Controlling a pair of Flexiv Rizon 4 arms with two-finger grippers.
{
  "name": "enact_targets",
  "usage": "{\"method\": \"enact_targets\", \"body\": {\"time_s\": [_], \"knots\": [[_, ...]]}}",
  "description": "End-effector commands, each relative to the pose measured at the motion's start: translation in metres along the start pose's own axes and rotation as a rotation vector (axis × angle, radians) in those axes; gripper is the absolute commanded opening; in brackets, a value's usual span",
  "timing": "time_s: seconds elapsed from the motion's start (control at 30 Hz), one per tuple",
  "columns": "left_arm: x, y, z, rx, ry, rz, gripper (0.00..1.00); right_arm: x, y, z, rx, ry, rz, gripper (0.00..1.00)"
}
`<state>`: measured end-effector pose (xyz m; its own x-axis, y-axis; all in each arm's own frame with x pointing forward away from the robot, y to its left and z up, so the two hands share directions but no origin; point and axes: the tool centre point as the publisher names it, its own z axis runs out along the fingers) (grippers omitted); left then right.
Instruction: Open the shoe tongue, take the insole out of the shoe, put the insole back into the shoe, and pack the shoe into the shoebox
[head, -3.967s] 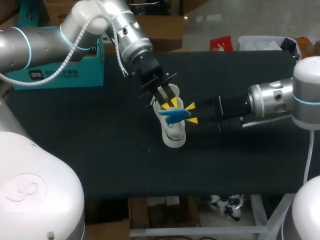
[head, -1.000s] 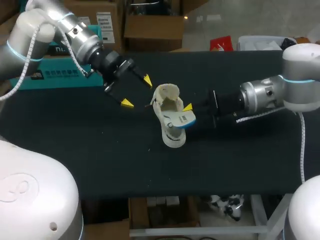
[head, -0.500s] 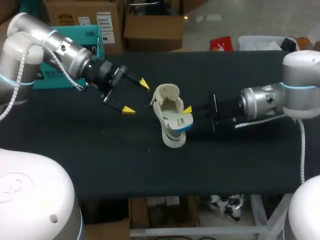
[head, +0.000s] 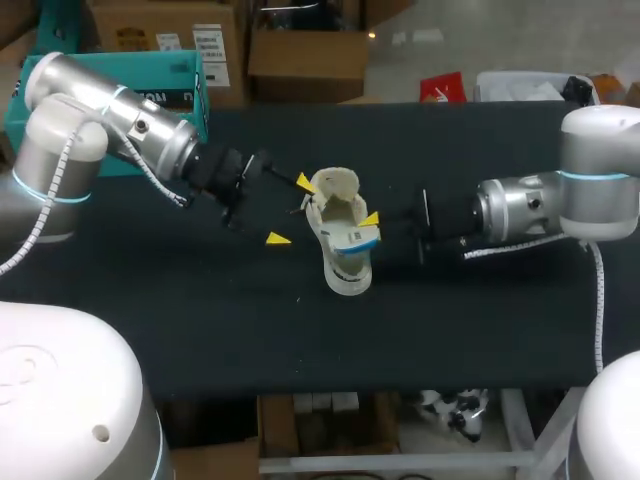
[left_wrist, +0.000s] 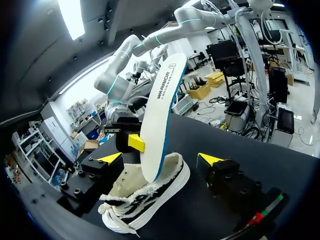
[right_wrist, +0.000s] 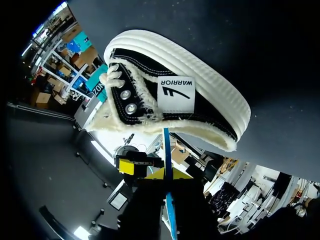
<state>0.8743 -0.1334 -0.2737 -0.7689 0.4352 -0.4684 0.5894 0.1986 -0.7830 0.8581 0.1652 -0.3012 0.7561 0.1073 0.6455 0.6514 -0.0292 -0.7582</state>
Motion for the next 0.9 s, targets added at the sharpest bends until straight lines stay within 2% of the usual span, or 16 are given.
{"method": "enact_targets", "body": {"time_s": [0.03, 0.1, 0.2, 0.27, 0.3, 0.4, 0.73, 0.83, 0.87, 0.9], "knots": [[0.003, -0.003, 0.015, 0.007, -0.081, 0.019, 1.0, -0.002, 0.0, 0.004, -0.011, 0.01, -0.008, 0.0], [0.002, -0.004, 0.019, 0.026, -0.073, 0.028, 0.94, -0.004, 0.0, 0.005, -0.017, 0.016, -0.01, 0.0], [0.002, -0.004, 0.025, 0.037, -0.064, 0.034, 0.89, -0.006, 0.0, 0.005, -0.024, 0.032, -0.02, 0.0], [0.001, -0.004, 0.028, 0.033, -0.075, 0.047, 0.75, -0.008, 0.001, 0.005, -0.026, 0.039, -0.022, 0.0], [0.001, -0.005, 0.03, 0.032, -0.062, 0.05, 0.62, -0.008, 0.001, 0.005, -0.026, 0.043, -0.021, 0.0], [0.001, -0.004, 0.036, 0.01, -0.054, 0.06, 0.49, -0.01, 0.002, 0.006, -0.028, 0.05, -0.02, 0.0], [0.0, -0.005, 0.048, 0.001, -0.033, 0.096, 0.42, -0.015, 0.003, 0.008, -0.031, 0.077, -0.023, 0.0], [0.0, -0.006, 0.051, 0.003, -0.028, 0.106, 0.35, -0.016, 0.003, 0.008, -0.037, 0.083, -0.022, 0.0], [0.0, -0.006, 0.052, 0.003, -0.027, 0.108, 0.31, -0.016, 0.003, 0.008, -0.038, 0.084, -0.022, 0.0], [0.0, -0.006, 0.052, 0.003, -0.026, 0.109, 0.21, -0.016, 0.003, 0.008, -0.039, 0.084, -0.021, 0.0]]}}
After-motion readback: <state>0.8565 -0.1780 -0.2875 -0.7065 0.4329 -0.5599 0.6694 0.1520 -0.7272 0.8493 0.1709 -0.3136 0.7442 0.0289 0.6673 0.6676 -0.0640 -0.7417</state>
